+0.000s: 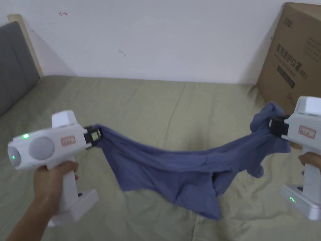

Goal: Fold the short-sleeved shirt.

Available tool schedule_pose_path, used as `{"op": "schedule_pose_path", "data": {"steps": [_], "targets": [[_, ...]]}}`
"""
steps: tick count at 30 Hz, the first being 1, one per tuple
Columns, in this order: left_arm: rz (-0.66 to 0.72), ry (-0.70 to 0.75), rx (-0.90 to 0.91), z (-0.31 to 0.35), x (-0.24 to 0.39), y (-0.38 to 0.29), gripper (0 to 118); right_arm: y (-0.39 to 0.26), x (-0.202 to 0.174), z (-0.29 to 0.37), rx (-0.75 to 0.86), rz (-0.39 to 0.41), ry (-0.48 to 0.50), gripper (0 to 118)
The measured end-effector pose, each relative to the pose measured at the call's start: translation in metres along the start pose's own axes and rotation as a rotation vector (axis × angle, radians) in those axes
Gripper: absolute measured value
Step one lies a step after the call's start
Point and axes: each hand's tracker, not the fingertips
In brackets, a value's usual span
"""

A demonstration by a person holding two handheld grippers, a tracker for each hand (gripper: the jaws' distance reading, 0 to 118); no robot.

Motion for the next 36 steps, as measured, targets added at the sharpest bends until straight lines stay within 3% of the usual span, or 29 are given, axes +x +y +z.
{"op": "schedule_pose_path", "data": {"steps": [3, 12, 20, 24, 27, 30, 36], "targets": [[-0.062, 0.043, 0.067, -0.004, 0.010, 0.053, 4, 0.037, -0.009, -0.006, 0.069, -0.015, -0.001, 5], [-0.155, 0.127, 0.187, -0.025, 0.037, 0.198, 4, 0.128, -0.036, -0.041, 0.205, 0.057, -0.045, 5], [-0.243, 0.210, 0.224, -0.050, 0.039, 0.253, 4, 0.171, -0.047, -0.077, 0.254, 0.087, -0.051, 5], [-0.290, 0.243, 0.212, -0.076, 0.035, 0.252, 4, 0.175, -0.054, -0.098, 0.276, 0.109, -0.068, 5], [-0.329, 0.270, 0.182, -0.101, 0.027, 0.234, 4, 0.159, -0.062, -0.119, 0.287, 0.176, -0.113, 5], [-0.317, 0.274, 0.140, -0.125, 0.011, 0.206, 4, 0.127, -0.068, -0.141, 0.276, 0.256, -0.165, 5], [-0.294, 0.285, 0.014, -0.157, -0.026, 0.124, 4, 0.038, -0.070, -0.169, 0.192, 0.285, -0.176, 5]]}}
